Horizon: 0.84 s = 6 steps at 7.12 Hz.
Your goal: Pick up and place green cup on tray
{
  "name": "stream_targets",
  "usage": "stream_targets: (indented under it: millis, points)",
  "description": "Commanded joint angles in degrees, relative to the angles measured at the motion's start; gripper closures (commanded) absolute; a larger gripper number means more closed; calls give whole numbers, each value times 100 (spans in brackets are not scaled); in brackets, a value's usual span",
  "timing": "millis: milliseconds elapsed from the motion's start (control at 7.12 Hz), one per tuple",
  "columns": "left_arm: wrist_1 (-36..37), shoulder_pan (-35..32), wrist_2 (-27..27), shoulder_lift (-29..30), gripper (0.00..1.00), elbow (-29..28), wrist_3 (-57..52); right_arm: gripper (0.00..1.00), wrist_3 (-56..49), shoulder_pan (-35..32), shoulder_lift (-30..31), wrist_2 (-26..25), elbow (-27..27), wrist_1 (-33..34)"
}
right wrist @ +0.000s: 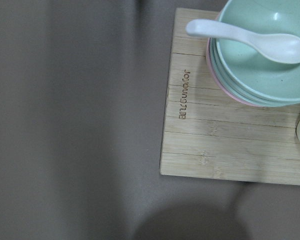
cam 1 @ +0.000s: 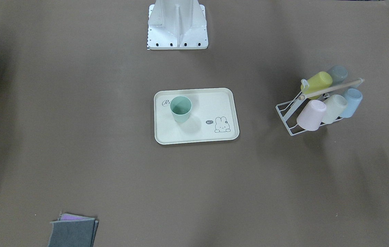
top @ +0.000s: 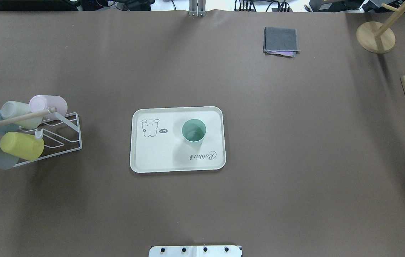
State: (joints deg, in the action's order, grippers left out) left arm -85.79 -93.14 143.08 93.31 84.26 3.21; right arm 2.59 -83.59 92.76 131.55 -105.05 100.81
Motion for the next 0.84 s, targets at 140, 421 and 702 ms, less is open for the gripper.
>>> stream_targets:
  millis: [140, 421, 702]
  points:
    - [731, 68, -219, 205, 2, 152, 136, 0, -5, 0, -4, -7, 11, 0]
    - [713, 68, -219, 257, 2, 125, 136, 0, -5, 0, 5, 2, 11, 0]
    - [687, 68, -219, 249, 2, 134, 136, 0, -13, 0, 5, -7, 11, 0]
